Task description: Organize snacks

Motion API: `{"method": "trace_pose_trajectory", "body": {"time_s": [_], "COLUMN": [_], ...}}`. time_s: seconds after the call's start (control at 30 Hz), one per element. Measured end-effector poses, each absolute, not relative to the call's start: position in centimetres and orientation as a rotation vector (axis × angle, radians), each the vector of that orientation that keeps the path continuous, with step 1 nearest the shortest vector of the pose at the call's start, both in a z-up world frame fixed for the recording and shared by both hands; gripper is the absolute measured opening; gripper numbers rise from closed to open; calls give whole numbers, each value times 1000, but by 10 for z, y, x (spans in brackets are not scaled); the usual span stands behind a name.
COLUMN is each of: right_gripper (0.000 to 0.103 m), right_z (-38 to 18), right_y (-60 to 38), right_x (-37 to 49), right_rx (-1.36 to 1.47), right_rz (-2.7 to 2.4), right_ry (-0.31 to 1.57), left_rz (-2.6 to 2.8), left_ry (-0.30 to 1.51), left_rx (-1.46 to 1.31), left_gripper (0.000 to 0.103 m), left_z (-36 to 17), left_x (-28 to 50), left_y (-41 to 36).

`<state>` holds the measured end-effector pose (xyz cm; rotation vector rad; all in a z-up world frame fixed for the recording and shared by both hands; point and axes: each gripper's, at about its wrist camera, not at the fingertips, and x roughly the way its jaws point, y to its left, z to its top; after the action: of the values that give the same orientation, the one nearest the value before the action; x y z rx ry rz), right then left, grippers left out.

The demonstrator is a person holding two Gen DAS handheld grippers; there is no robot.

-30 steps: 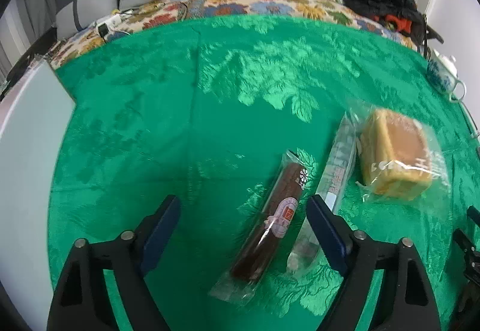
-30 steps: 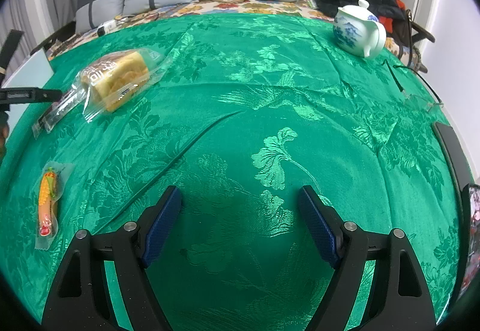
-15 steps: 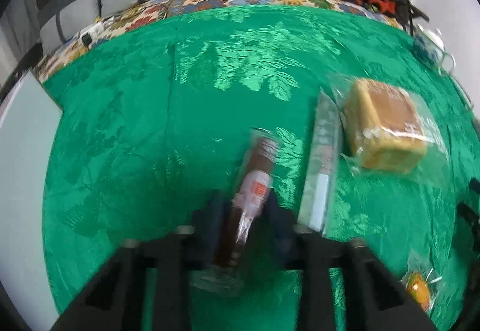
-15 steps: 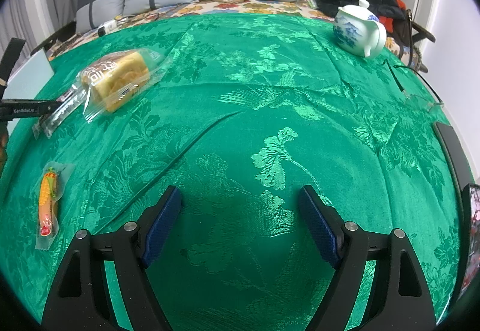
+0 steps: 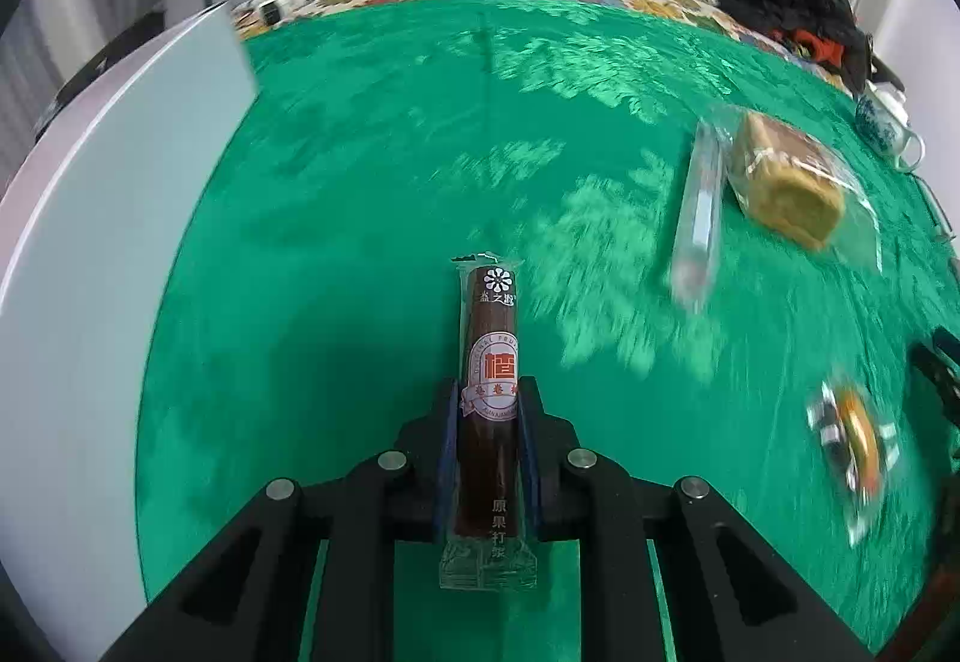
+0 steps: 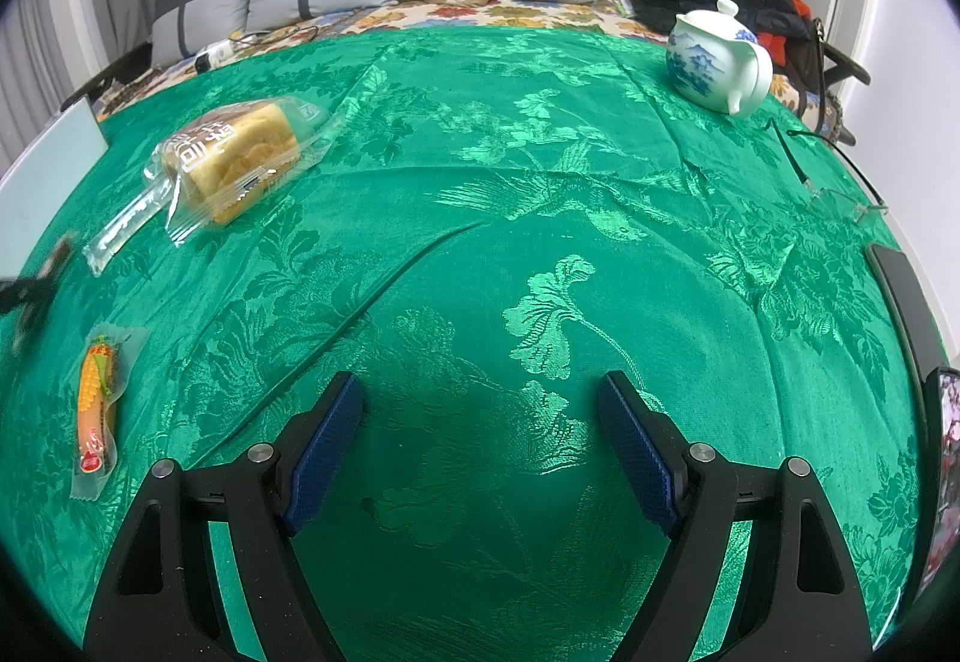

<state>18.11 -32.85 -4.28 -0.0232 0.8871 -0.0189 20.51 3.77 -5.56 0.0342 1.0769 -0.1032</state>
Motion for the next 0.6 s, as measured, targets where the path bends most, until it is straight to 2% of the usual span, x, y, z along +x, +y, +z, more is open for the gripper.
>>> {"method": "trace_pose_trajectory", "body": {"time_s": [0.17,0.2,0.27,0.3,0.33,0.47,0.53,0.6], "right_gripper": [83,83,83,83,83,83,83,83], "right_z": [-43,-43,-43,-43,-43,-43,-43,-43], "right_y": [-329,-328,-329,-329,-329,-328,-328,-328], "right_x": [181,181,181,181,181,181,181,181], "right_rx": [-23,-23,-23,-23,-23,-23,-23,-23], "right_rz": [-19,-19,-19,-19,-19,-19,-19,-19], "right_ry": [887,887,887,887,887,887,887,887], "left_rz": [-104,-105,-110,-95,-76,-62,-46,-32], "left_ry": [1057,1029,1010,1009,1001,964,958,956], "left_rx": [1,-6,-17,-12,-5,30,24,9], "left_gripper": [20,26,53,77,82,87,96,101], "left_z": [-63,-63,-64,-65,-67,-72,-74,-77], "left_x": [171,166,163,162,161,158,157,157], "left_y": [50,51,51,50,50,51,55,59]}}
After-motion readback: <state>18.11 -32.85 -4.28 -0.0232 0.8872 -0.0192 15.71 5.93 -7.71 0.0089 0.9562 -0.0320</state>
